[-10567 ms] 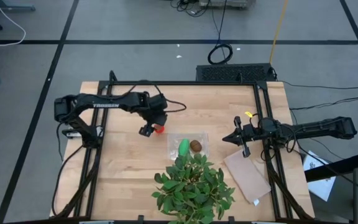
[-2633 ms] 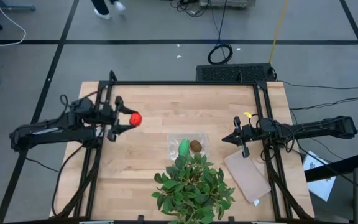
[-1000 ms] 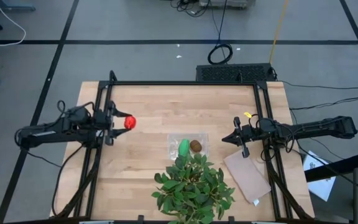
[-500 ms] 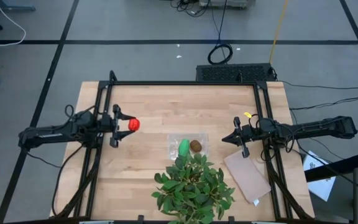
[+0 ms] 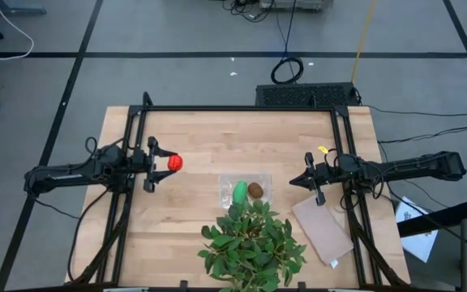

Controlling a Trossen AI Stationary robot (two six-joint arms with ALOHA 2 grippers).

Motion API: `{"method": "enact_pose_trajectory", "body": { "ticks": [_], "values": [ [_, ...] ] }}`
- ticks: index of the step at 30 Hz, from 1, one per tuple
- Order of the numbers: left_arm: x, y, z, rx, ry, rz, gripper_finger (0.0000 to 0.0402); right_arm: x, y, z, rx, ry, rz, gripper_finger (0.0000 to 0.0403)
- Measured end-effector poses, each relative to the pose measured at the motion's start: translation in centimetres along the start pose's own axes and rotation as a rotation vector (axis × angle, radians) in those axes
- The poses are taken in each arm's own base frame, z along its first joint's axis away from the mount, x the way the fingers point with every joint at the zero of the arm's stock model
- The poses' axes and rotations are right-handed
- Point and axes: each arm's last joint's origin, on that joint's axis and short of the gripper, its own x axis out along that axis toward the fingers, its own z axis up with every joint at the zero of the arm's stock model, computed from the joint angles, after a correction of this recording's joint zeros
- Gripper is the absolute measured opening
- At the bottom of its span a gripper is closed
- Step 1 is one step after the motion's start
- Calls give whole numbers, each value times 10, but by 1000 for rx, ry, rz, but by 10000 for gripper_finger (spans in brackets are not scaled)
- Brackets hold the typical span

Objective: Pick and placing Produce into tupperware
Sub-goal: Put the orange tomato into the transparent bin

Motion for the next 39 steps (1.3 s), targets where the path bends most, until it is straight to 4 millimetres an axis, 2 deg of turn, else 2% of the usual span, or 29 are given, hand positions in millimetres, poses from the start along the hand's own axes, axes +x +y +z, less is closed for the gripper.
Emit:
{"method": "enact_pose_trajectory", "body": {
  "ticks": [11,20,32,39],
  "values": [
    [0,0,0,-13,0,-1,264,0,0,0,0,0,0,0],
    [3,2,-1,-50,10,65,264,0,0,0,-1,0,0,0],
    [13,2,10,-23,-107,-2,264,0,0,0,-1,-1,0,0],
    [26,4,22,-27,-67,-13,264,0,0,0,-1,-1,0,0]
  ]
}}
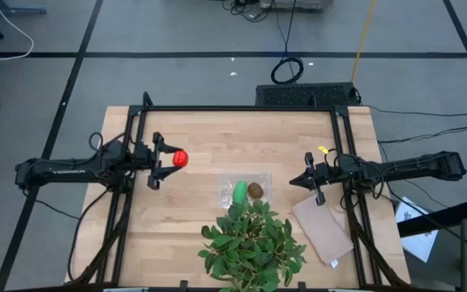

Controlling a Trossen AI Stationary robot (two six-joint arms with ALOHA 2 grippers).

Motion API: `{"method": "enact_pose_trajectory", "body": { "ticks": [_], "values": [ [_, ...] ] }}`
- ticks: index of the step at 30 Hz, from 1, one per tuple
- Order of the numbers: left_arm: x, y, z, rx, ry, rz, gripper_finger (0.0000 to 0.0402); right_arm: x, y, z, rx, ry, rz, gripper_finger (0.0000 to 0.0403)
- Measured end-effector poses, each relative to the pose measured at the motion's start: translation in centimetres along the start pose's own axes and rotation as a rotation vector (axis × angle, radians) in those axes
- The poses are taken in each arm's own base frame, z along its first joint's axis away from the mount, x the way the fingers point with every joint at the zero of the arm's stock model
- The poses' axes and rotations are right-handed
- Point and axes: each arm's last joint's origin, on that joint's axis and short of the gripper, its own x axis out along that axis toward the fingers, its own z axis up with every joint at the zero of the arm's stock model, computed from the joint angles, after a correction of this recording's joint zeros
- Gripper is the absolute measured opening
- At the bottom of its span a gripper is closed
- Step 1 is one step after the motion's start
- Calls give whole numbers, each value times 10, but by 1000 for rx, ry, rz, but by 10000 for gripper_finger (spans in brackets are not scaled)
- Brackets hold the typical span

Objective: Pick and placing Produce into tupperware
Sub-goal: Put the orange tomato into the transparent bin

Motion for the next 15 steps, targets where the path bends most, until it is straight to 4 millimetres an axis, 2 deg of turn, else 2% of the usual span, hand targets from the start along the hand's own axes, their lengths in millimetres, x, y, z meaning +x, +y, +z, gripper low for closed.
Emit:
{"method": "enact_pose_trajectory", "body": {
  "ticks": [7,15],
  "values": [
    [20,3,11,26,75,-3,264,0,0,0,0,0,0,0],
    [48,7,12,54,192,-12,264,0,0,0,0,0,0,0]
  ]
}}
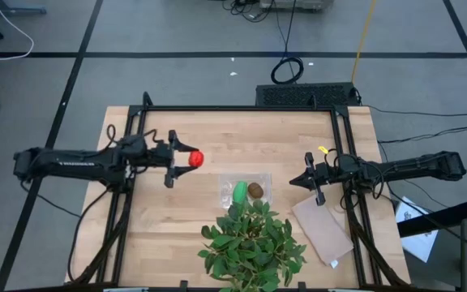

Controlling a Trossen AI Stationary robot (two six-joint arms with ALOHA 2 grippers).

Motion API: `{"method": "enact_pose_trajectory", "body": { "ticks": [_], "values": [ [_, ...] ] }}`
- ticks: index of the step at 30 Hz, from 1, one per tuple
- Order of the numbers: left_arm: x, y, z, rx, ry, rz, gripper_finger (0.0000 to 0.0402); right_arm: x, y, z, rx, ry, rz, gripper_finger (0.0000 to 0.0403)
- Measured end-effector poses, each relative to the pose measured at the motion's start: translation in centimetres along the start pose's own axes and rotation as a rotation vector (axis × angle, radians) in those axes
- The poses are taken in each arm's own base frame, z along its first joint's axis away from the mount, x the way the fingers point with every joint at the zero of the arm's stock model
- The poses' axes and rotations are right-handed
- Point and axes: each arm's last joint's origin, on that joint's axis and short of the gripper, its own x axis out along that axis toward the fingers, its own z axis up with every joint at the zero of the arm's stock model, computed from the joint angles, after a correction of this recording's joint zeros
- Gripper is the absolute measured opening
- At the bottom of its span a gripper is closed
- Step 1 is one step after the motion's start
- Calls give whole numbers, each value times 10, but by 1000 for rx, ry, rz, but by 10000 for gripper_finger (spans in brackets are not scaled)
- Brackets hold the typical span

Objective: Pick and placing Produce into tupperware
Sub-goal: Put the orange tomato into the transparent bin

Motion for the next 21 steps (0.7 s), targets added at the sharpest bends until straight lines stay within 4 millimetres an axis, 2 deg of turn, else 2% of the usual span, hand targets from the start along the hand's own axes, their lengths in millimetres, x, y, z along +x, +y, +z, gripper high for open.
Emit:
{"method": "enact_pose_trajectory", "body": {
  "ticks": [10,21],
  "values": [
    [29,4,3,-7,76,-27,264,0,0,0,0,0,0,0],
    [67,7,8,-24,139,-156,264,0,0,0,-3,0,0,0]
  ]
}}
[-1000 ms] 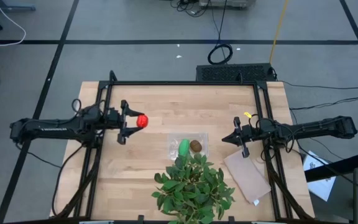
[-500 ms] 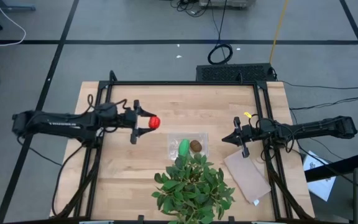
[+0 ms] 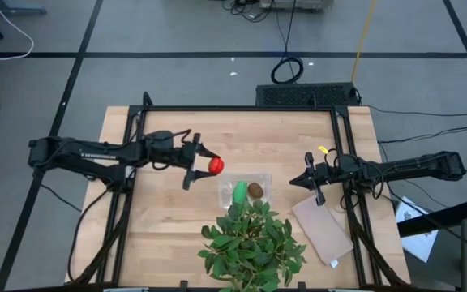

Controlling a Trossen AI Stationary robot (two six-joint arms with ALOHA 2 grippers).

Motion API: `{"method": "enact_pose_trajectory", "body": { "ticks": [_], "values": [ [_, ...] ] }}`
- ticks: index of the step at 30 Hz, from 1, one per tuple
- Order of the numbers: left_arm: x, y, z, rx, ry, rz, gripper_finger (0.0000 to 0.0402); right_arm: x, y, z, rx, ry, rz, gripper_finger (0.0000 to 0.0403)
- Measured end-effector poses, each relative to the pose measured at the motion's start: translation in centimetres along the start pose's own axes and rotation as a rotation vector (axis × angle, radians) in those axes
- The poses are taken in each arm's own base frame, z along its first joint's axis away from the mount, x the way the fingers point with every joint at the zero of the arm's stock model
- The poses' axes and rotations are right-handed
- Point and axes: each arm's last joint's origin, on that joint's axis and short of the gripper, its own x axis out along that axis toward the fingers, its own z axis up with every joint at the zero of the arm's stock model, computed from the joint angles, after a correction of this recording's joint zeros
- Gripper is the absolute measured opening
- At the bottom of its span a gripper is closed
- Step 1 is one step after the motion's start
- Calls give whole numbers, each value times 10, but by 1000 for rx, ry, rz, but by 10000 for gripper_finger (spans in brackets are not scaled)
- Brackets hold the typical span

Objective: Pick and placing Produce into tupperware
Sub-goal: Put the orange tomato into the transparent bin

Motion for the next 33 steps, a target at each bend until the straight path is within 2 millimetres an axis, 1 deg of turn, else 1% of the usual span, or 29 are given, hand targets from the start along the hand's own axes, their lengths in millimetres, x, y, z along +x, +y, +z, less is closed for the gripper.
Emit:
{"method": "enact_pose_trajectory", "body": {
  "ticks": [4,9,21,29,31,33],
  "values": [
    [10,2,0,8,21,-31,264,0,0,0,0,0,0,0],
    [20,5,-5,-7,84,-38,264,0,0,0,-3,0,0,0],
    [48,12,-9,-28,139,-64,264,0,0,0,-4,0,0,0],
    [72,14,-31,-33,278,-92,264,0,0,0,-4,0,0,0],
    [75,14,-34,-28,319,-102,264,0,0,0,-4,0,0,0],
    [78,15,-31,-16,351,-94,264,0,0,0,-4,0,0,0]
  ]
}}
